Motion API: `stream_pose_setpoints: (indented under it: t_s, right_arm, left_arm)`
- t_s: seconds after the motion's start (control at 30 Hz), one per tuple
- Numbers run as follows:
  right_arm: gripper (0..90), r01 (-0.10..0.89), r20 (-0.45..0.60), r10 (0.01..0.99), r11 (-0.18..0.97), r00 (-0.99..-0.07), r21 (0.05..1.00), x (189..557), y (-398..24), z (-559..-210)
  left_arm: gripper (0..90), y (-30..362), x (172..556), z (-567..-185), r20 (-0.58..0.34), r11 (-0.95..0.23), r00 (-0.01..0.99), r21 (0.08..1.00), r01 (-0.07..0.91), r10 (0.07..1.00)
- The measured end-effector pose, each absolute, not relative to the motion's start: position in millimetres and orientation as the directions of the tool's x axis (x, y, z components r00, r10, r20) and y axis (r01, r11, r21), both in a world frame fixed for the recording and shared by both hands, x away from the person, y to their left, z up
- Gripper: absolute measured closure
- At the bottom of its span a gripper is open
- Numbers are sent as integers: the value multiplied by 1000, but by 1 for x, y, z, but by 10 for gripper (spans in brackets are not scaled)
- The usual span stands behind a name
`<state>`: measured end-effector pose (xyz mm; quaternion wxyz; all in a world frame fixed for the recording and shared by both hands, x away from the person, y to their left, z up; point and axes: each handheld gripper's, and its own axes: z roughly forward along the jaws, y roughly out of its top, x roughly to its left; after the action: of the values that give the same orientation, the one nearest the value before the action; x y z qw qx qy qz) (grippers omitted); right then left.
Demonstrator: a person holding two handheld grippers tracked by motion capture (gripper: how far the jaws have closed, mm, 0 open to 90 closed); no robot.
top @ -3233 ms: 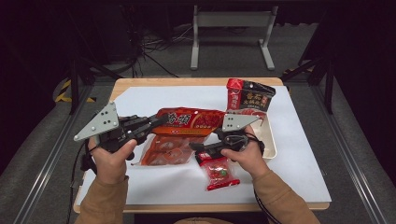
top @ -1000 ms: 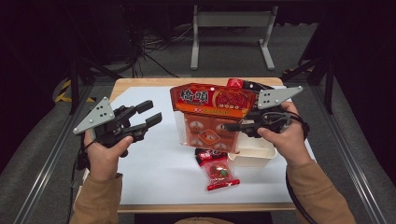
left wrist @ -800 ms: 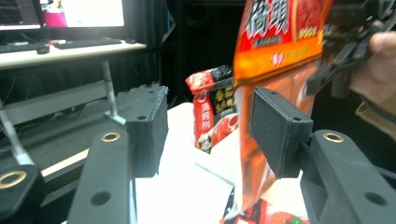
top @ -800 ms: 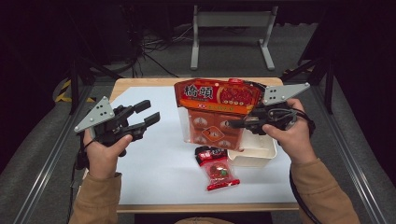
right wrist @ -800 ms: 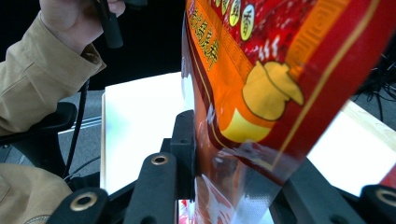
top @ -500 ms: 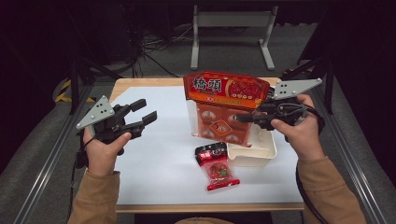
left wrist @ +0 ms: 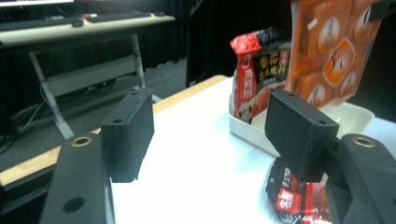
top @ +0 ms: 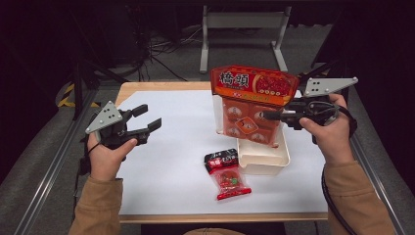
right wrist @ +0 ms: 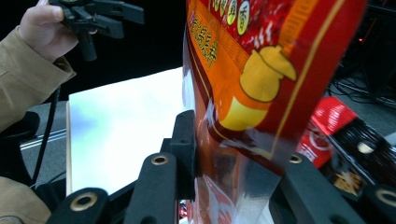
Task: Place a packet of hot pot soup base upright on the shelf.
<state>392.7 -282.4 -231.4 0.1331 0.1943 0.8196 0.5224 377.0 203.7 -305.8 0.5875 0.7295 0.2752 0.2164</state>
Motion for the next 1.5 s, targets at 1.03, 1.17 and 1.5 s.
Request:
stream_pose_setpoints:
  t_s: [1.03, 1.17, 1.5]
  right_arm:
    - [705, 187, -2, 552, 286, -834, 940, 413, -318, -260]
    - [706, 195, 7, 564, 274, -826, 942, 413, -321, -266]
    - [705, 231, 23, 632, 249, -774, 941, 405, -322, -283]
  left_arm:
    - [296, 217, 396, -329, -42, -194, 739, 953, 231, 672]
    - [296, 217, 396, -329, -39, -196, 740, 954, 228, 672]
    - [296, 219, 396, -329, -54, -178, 743, 957, 229, 668]
